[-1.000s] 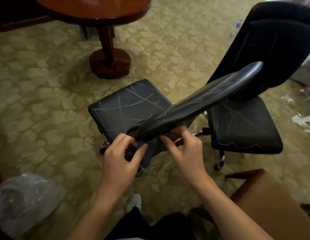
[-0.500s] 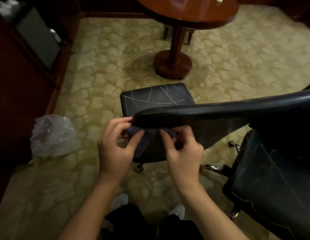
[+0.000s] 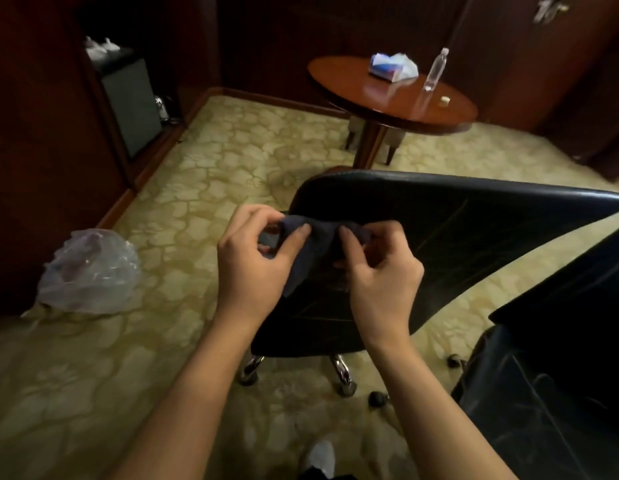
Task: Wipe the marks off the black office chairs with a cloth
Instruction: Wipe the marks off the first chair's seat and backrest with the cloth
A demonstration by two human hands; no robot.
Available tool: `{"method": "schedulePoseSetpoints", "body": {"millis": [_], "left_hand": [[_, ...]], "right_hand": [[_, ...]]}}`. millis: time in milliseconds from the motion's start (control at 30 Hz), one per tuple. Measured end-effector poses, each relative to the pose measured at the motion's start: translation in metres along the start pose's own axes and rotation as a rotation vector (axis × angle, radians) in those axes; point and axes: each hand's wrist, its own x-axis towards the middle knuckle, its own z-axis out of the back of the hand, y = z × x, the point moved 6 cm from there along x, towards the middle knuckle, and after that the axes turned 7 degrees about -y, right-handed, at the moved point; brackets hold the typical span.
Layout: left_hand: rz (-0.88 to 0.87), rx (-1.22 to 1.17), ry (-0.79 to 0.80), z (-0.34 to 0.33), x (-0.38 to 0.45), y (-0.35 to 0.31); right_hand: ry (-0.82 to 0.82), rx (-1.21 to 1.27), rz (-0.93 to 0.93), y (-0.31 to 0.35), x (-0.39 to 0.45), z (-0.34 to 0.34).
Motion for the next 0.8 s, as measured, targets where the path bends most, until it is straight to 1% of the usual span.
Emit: {"method": "schedulePoseSetpoints", "body": {"millis": [167,233,300,367,433,500,567,633,800], "left_hand": [[-0.140,-0.028,-0.103,-0.012,-0.007,0.006],[-0.193,-0.044,-0.164,-0.014,-0.009,0.009],[-0.230,-0.035,-0.221,-0.014,-0.013,0.005],[-0.229,-0.030,-0.263,-0.014,-0.016,0.004],[-0.176,-0.017,-0.282,-0.014,-0.015,0.008],[-0.119,0.007,-0.297,-0.012,-0.017,0.009],[-0.146,0.043,-0.324,-0.015,-0.021,0.002],[-0.173,0.064,-0.299,-0.023,-0.023,-0.001],[-0.141,0.007,-0.335,-0.031,-0.024,0.022]], "right_hand": [[-0.068,0.113,0.033,-0.019,-0.008,0.000],[-0.068,0.154,0.081,-0.026,-0.006,-0.004],[-0.048,0.217,0.091,-0.029,-0.004,-0.004],[-0.009,0.290,0.084,-0.032,-0.003,-0.006],[0.037,0.329,0.085,-0.037,-0.003,-0.009],[0.046,0.337,0.093,-0.038,-0.002,-0.010],[0.017,0.337,0.094,-0.040,0.002,-0.009],[-0.024,0.327,0.094,-0.042,0.005,-0.008],[-0.149,0.325,0.071,-0.053,-0.005,-0.016]]}}
